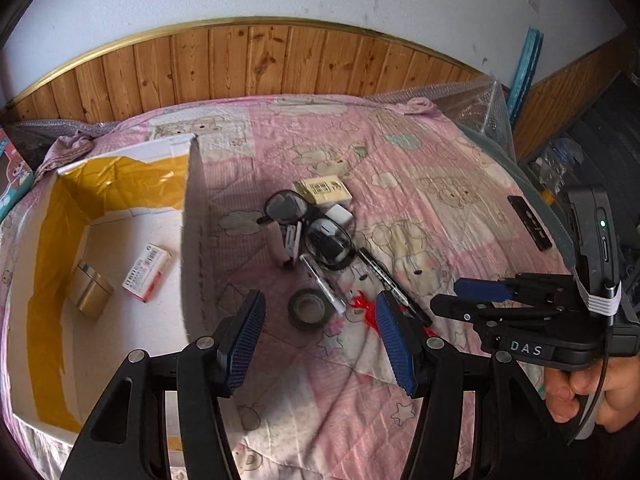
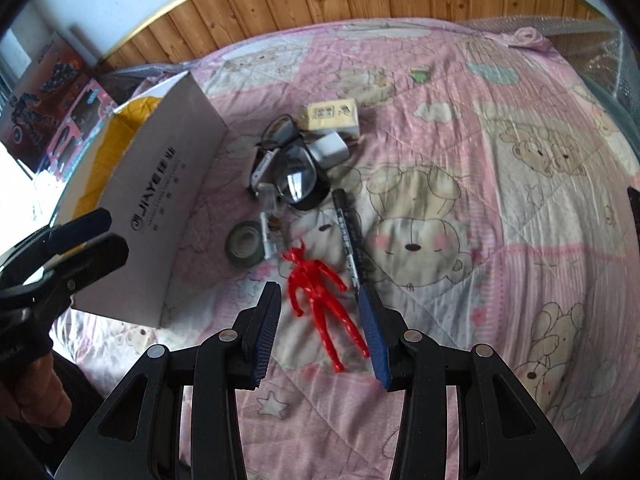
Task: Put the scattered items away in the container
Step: 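Grasp the black marker with the right tool while the left tool grasps the red toy figure, then carry the black marker and red toy figure with both tools over the cardboard box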
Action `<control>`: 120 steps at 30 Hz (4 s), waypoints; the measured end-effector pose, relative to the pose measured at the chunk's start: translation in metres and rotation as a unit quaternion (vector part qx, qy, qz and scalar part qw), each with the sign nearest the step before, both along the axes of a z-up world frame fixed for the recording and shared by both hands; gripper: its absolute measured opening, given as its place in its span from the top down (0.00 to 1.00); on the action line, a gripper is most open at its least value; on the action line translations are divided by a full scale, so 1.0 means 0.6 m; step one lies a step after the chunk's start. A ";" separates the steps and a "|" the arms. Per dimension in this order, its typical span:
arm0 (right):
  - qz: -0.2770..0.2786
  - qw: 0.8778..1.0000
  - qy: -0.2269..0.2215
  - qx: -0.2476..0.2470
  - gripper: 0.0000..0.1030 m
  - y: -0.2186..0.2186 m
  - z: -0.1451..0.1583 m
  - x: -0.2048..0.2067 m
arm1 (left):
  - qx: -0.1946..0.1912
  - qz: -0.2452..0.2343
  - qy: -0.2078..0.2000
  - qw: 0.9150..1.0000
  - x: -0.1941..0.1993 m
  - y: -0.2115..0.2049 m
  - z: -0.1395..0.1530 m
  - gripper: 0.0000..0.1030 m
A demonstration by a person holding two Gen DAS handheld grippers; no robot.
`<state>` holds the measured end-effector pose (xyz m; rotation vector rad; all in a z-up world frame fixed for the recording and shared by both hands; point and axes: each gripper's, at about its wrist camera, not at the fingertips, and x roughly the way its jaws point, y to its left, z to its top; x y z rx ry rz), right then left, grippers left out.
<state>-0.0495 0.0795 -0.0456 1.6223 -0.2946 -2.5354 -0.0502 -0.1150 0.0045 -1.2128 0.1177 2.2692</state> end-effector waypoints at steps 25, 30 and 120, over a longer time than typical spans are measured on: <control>-0.022 0.994 -0.081 0.068 0.86 0.078 -0.108 -0.084 | 0.063 0.099 -0.164 0.979 -0.024 0.136 -0.213 0.40; -0.016 0.995 -0.076 0.060 0.85 0.086 -0.106 -0.074 | -0.045 0.092 -0.085 0.991 -0.013 0.199 -0.219 0.40; 0.152 0.980 0.109 0.071 0.87 -0.338 0.154 -0.056 | -0.001 0.189 0.057 0.980 -0.042 -0.256 0.068 0.49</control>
